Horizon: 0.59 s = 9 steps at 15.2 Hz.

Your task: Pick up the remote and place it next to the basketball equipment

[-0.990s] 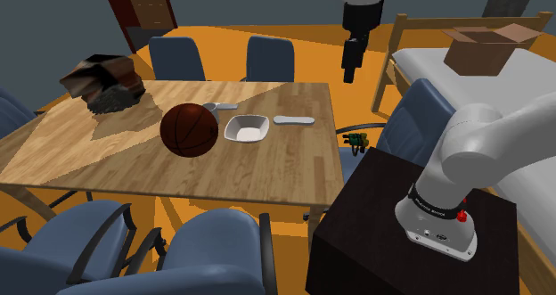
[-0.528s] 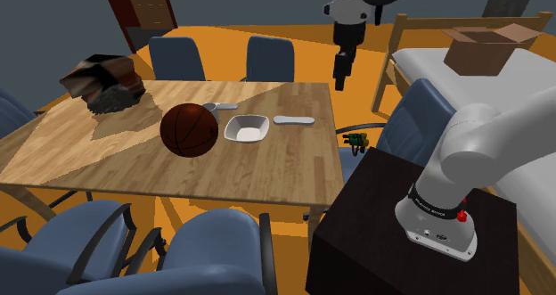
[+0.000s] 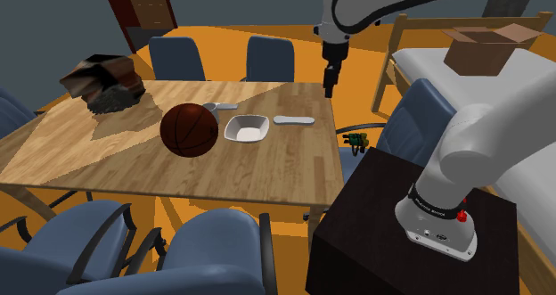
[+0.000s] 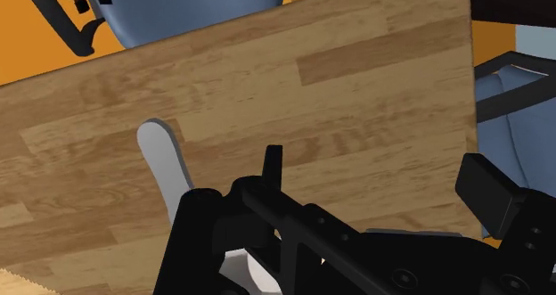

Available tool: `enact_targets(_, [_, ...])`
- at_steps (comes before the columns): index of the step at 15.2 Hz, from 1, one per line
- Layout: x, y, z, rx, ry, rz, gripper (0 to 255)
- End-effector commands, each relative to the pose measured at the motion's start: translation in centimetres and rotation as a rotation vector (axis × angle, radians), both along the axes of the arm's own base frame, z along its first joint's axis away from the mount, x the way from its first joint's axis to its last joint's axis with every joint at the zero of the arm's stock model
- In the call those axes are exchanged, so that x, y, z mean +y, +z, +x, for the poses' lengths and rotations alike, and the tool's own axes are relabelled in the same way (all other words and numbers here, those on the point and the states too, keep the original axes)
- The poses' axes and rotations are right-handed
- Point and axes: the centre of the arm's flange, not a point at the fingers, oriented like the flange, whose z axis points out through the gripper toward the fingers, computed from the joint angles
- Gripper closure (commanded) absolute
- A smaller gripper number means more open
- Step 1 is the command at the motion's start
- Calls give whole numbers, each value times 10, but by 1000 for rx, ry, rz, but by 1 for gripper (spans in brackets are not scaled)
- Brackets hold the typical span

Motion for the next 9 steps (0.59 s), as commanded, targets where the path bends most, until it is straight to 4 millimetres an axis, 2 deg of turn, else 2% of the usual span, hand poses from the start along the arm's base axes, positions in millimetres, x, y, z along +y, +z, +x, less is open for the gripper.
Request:
enact_targets(1, [-14,-20,14,-3,17,2,0])
enact_targets(9, [-63,-91,74,-9,78,15,0])
